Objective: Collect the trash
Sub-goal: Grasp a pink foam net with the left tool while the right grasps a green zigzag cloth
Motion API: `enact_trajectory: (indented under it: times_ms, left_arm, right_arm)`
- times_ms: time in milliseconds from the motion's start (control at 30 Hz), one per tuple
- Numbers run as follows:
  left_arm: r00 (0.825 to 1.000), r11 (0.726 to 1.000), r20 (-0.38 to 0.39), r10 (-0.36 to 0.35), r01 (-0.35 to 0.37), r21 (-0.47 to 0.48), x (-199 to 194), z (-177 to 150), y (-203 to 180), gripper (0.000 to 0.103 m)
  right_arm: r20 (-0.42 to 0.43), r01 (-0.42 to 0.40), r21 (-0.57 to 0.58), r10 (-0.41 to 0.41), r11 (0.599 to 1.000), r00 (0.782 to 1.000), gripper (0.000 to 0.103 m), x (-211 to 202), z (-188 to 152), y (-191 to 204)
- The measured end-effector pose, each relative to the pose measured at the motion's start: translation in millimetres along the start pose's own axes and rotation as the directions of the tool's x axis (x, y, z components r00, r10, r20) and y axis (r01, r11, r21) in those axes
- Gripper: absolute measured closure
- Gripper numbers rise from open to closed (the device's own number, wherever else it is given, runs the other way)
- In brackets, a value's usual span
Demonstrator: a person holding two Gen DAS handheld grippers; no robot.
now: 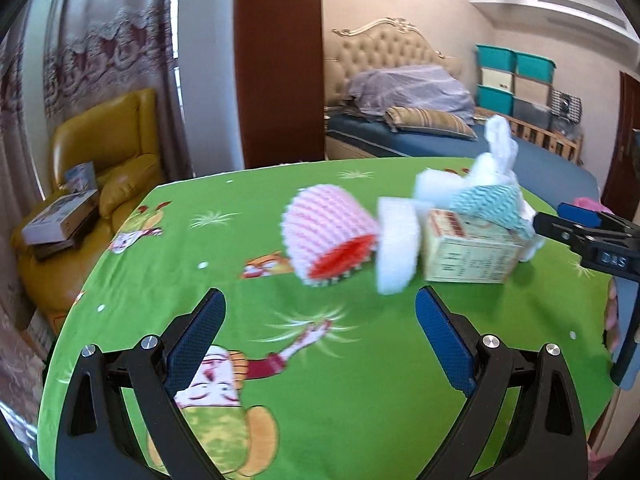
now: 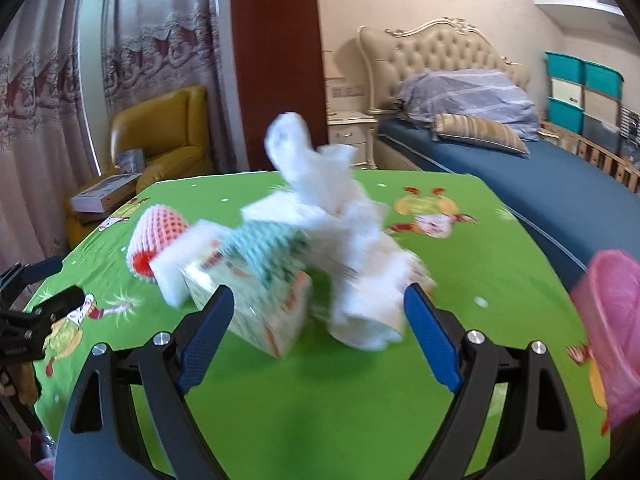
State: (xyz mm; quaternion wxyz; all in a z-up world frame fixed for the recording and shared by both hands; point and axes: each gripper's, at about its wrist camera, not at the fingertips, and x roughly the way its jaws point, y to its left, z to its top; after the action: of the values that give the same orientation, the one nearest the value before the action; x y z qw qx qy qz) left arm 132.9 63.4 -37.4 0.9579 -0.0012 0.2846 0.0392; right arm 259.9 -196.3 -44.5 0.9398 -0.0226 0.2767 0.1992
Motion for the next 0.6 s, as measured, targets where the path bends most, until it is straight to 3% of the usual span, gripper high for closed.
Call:
enact_trajectory:
  times_ms: [367, 600]
  left_arm:
    - [0.999, 1.0, -0.033, 0.001, -0.001, -0.017, 8.9, -9.8, 17.9, 0.013]
    - [0.998, 0.999, -0.058, 0.005, -0.008, -0.049, 19.7, -0.7, 27.0, 0.013]
  right_arm:
    - [-0.032, -0.014, -0.006, 0.014, 1.0, 0.999, 0.023, 49.1, 26.4, 28.9]
    - [-0.045, -0.033, -0.077, 0.03, 0.996, 0.999, 0.064, 51.2, 19.8, 43.3]
